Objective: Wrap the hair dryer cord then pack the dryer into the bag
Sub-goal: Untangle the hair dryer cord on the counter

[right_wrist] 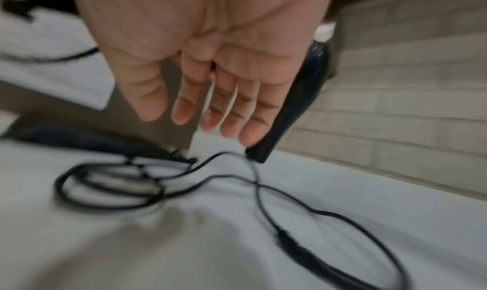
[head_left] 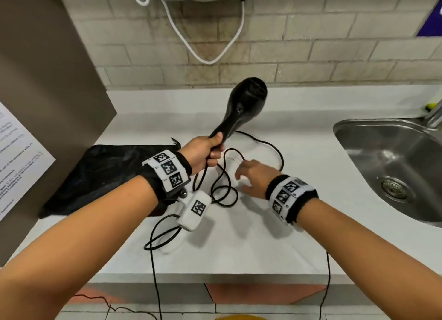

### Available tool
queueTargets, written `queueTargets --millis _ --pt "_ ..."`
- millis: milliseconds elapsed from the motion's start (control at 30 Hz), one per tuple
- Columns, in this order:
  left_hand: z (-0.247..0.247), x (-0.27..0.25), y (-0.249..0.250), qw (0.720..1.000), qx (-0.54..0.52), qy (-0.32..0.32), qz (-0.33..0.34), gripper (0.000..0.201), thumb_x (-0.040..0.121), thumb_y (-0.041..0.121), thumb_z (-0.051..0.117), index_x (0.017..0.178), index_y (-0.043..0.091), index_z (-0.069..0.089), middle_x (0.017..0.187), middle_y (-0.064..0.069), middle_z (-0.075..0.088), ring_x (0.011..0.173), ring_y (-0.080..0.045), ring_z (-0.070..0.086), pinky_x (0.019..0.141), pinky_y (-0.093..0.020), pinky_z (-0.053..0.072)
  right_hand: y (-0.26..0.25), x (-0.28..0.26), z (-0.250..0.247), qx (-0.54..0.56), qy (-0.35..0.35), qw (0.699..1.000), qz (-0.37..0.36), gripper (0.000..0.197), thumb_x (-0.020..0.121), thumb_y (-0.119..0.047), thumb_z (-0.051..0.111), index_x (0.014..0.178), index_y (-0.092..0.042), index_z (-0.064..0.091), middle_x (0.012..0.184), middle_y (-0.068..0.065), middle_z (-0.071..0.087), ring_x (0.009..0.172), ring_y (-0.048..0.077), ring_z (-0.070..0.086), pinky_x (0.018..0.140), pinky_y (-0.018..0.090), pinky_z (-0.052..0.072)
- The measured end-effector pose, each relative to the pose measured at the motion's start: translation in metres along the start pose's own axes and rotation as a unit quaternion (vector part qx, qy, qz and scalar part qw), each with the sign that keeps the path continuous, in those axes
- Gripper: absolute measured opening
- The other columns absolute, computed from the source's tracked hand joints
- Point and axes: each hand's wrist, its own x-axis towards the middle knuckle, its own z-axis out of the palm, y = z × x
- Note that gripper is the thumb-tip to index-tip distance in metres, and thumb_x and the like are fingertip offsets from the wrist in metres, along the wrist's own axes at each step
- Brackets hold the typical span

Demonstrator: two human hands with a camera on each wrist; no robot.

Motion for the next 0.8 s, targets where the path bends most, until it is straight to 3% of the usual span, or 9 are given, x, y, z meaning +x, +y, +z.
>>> queueTargets --millis 100,200,233,300,400,567,667,800 --pt "-0.006 -0.002 0.006 1.0 -0.019 0.016 -0.001 0.019 0.1 0.022 0.038 0.089 0.008 0.047 0.071 -0.003 0.043 0.034 0.0 0.031 0.035 -0.011 0.022 -0.022 0.028 0.025 -0.104 -0.089 0.989 -0.061 0.067 0.082 -0.033 0.056 0.141 -0.032 0.025 0.153 -0.004 0.018 0.141 0.02 0.017 0.107 0.041 0.033" --pt "-0.007 -0.003 0.011 0.999 -0.029 0.027 -0.009 0.019 0.1 0.023 0.039 0.091 0.007 0.047 0.071 -0.003 0.044 0.034 -0.001 0.031 0.035 -0.011 0.023 -0.038 0.046 0.037 -0.185 -0.168 0.966 -0.066 0.072 0.087 -0.044 0.048 0.144 -0.038 0.005 0.157 -0.008 -0.002 0.145 0.021 -0.007 0.115 0.052 0.015" --pt "-0.006 -0.003 0.012 0.999 -0.033 0.029 -0.011 0.019 0.1 0.022 0.039 0.091 0.007 0.047 0.071 -0.004 0.044 0.034 -0.001 0.031 0.034 -0.011 0.023 -0.037 0.049 0.038 -0.186 -0.178 0.964 -0.063 0.07 0.087 -0.046 0.047 0.144 -0.037 0.008 0.157 -0.006 0.001 0.145 0.021 -0.005 0.114 0.052 0.015" --pt "-0.006 -0.003 0.015 0.999 -0.038 0.031 -0.014 0.019 0.099 0.023 0.04 0.091 0.007 0.048 0.07 -0.004 0.044 0.034 -0.001 0.031 0.034 -0.012 0.023 -0.031 0.051 0.034 -0.145 -0.177 0.972 -0.047 0.068 0.084 -0.046 0.053 0.143 -0.033 0.02 0.153 -0.001 0.019 0.142 0.023 0.013 0.11 0.047 0.027" --pt "-0.008 -0.002 0.02 0.999 -0.03 0.03 -0.013 0.02 0.099 0.024 0.04 0.09 0.008 0.048 0.07 -0.004 0.043 0.033 -0.001 0.03 0.033 -0.012 0.023 -0.007 0.042 0.03 -0.084 -0.167 0.982 -0.019 0.07 0.075 -0.048 0.063 0.135 -0.028 0.035 0.135 0.003 0.04 0.124 0.025 0.038 0.1 0.039 0.038" --pt "-0.008 -0.002 0.021 0.999 -0.021 0.035 -0.024 0.019 0.099 0.023 0.041 0.092 0.008 0.048 0.069 -0.004 0.042 0.033 -0.001 0.03 0.033 -0.012 0.024 0.049 0.007 0.03 -0.031 -0.126 0.988 0.084 0.066 0.068 -0.049 0.065 0.127 -0.032 0.041 0.127 -0.002 0.043 0.118 0.023 0.045 0.098 0.037 0.042" --pt "-0.004 -0.003 0.022 0.998 -0.028 0.036 -0.031 0.018 0.099 0.022 0.04 0.091 0.007 0.047 0.069 -0.005 0.042 0.032 -0.002 0.03 0.033 -0.013 0.025 0.073 -0.013 0.023 0.005 -0.137 0.979 0.149 0.062 0.071 -0.044 0.069 0.125 -0.028 0.044 0.13 -0.001 0.041 0.12 0.023 0.045 0.099 0.034 0.042" --pt "0.002 -0.005 0.026 0.998 -0.029 0.036 -0.03 0.018 0.1 0.02 0.04 0.089 0.007 0.047 0.07 -0.006 0.042 0.031 -0.002 0.03 0.034 -0.012 0.024 0.08 -0.02 0.019 0.045 -0.149 0.971 0.181 0.052 0.074 -0.036 0.069 0.123 -0.026 0.051 0.131 0.001 0.046 0.117 0.024 0.05 0.097 0.031 0.043"
